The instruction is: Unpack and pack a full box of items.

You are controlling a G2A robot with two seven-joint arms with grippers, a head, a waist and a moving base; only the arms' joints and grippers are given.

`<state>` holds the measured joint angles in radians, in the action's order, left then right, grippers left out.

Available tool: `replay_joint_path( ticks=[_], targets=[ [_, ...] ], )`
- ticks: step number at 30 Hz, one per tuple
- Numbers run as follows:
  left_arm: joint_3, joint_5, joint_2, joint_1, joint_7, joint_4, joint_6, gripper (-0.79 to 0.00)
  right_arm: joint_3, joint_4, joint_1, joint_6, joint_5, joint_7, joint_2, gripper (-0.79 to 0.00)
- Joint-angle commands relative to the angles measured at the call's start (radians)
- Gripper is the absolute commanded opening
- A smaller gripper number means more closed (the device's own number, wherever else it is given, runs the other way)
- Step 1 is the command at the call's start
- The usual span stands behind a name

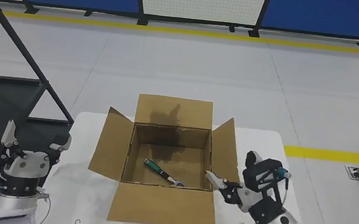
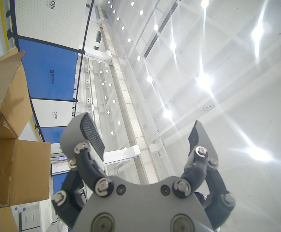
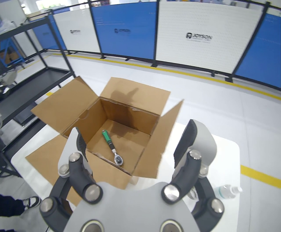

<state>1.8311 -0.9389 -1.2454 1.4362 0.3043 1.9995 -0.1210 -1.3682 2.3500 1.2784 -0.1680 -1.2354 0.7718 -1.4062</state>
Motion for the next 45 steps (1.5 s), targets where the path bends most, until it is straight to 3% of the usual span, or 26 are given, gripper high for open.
replay_joint_path(
  ticks=[1,16,19,28,36,42,45],
  targets=[
    [0.0,0.0,0.0,0.0,0.0,0.0,0.0,0.0,0.06,-0.002,-0.04,0.021,-0.002,0.059,-0.003,0.0],
    [0.0,0.0,0.0,0.0,0.0,0.0,0.0,0.0,0.079,-0.019,-0.063,0.043,-0.005,0.075,-0.005,0.0],
    [0.0,0.0,0.0,0.0,0.0,0.0,0.0,0.0,0.131,-0.053,-0.086,0.021,-0.019,0.065,-0.006,0.0],
    [0.041,-0.038,0.002,-0.012,0.008,-0.011,0.023,0.0,0.376,-0.321,-0.433,0.171,-0.075,0.188,-0.054,0.0],
    [0.134,-0.1,0.014,-0.038,0.087,-0.065,0.103,0.0,0.514,-0.674,-0.711,0.274,0.028,0.368,-0.119,0.0],
    [0.159,-0.129,0.019,-0.055,0.103,-0.083,0.136,0.0,0.572,-0.943,-0.85,0.342,0.144,0.42,-0.169,0.0],
    [0.159,-0.129,0.019,-0.055,0.103,-0.083,0.136,0.0,0.591,-0.991,-0.876,0.35,0.156,0.431,-0.18,0.0]
  ],
)
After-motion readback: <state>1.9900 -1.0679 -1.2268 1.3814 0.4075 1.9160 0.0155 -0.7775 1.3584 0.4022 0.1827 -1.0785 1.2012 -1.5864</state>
